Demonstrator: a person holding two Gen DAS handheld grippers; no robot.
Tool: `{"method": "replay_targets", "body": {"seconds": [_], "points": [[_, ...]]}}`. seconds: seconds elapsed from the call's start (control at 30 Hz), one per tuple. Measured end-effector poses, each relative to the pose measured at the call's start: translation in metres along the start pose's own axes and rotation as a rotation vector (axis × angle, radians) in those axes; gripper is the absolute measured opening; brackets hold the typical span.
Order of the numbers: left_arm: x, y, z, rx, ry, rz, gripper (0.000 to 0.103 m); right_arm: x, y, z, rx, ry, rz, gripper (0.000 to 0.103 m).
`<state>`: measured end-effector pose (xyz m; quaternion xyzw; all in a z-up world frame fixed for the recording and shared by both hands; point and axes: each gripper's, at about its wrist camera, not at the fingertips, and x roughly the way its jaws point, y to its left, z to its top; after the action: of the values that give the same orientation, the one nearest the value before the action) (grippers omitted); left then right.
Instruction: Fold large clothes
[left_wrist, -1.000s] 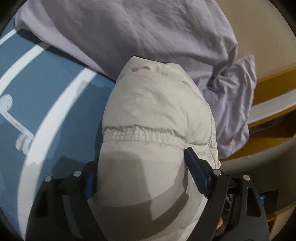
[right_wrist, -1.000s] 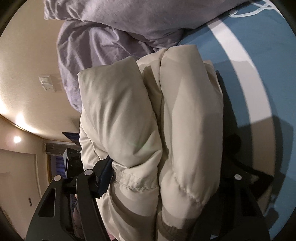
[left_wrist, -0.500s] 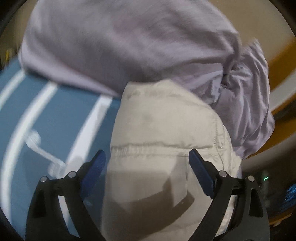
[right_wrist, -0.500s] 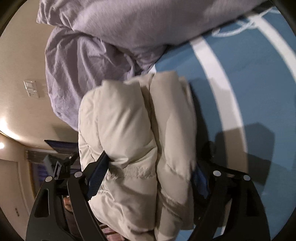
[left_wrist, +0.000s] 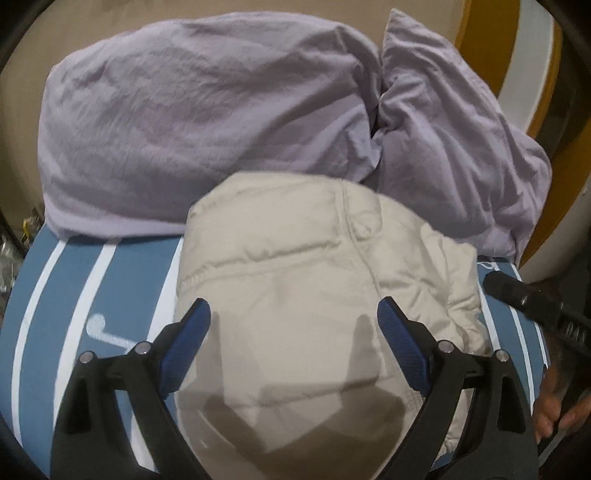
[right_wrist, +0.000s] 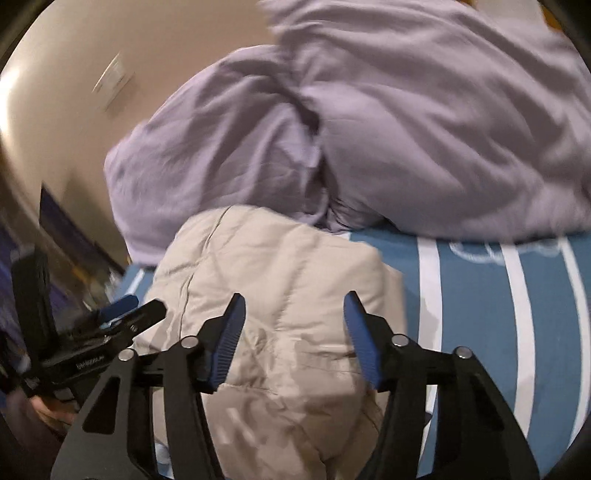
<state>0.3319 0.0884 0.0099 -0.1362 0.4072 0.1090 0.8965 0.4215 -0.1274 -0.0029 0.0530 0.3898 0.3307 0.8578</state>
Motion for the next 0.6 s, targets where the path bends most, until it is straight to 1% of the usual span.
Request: {"method": "replay_targets", "body": {"seconds": [0.07, 0.17, 0.27, 0.43, 0.6], "points": [[0.005, -0.001, -0.007, -0.017, 0.009, 0.021, 0.091, 0.010, 0.009, -0.009, -0.066, 0.002, -0.031, 0.053], [0.006, -0.007, -0.017, -0.007, -0.012, 0.053, 0.092, 0.021, 0.009, -0.024, -0.106, 0.028, -0.048, 0.051], [0.007, -0.011, -0.025, -0.006, -0.016, 0.065, 0.092, 0.027, 0.003, -0.039, -0.138, 0.024, -0.057, 0.051], [0.012, -0.021, -0.037, 0.013, -0.026, 0.098, 0.092, 0.035, -0.008, -0.052, -0.106, 0.036, -0.033, 0.051], [0.018, -0.025, -0.042, 0.031, -0.037, 0.117, 0.095, 0.038, -0.009, -0.064, -0.080, 0.026, -0.042, 0.051]]}}
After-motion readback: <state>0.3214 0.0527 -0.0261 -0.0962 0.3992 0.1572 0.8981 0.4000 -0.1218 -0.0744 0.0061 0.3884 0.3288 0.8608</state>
